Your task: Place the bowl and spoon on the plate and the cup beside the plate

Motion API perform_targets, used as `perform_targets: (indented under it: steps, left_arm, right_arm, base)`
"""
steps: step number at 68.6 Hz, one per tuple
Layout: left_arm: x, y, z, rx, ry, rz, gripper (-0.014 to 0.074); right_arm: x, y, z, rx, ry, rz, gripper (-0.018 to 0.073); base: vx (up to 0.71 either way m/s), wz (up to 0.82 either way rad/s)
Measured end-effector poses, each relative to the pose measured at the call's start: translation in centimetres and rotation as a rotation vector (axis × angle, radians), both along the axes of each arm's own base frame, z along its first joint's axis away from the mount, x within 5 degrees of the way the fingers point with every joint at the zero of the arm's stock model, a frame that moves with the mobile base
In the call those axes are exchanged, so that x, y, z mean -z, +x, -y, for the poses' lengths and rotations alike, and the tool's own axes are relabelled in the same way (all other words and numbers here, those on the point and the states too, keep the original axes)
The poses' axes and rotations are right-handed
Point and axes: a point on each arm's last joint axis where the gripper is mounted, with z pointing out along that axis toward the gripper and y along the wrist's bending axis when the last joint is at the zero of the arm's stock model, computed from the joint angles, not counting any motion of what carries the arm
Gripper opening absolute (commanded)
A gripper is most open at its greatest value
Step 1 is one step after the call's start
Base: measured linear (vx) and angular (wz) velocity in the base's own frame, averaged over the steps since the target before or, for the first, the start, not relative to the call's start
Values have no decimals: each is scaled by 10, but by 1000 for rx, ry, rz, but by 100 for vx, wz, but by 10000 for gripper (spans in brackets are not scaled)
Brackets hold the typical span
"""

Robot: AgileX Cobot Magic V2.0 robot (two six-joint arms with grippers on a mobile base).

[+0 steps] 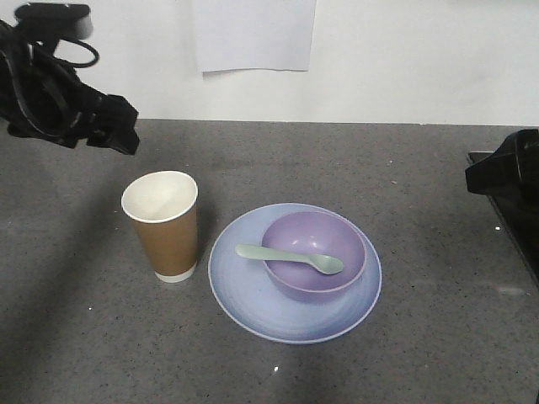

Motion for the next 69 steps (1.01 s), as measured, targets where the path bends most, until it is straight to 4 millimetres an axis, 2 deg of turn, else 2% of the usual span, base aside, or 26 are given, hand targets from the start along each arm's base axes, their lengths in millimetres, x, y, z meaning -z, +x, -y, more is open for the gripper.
perform_targets:
  steps: [16, 21, 37, 54, 69]
  left_arm:
    - [-46, -39, -20, -103, 39, 167, 559]
    - [-52, -52, -25, -120, 37, 213, 559]
    - [-28, -102, -40, -170, 34, 285, 559]
    - [-3, -164, -62, -266, 28, 462, 559]
    - [31, -215, -74, -279, -5, 549, 547]
  right_arm:
    - [-3, -7, 7, 62, -44, 17, 505]
    - [0, -10, 9, 82, -55, 19, 505]
    - [16, -29, 17, 123, -100, 63, 505]
    - [33, -58, 20, 142, -99, 165, 505]
    - [57, -83, 22, 152, -87, 248, 505]
  base:
    - [0, 0]
    - [0, 0]
    - [0, 0]
    - [0, 0]
    - [0, 0]
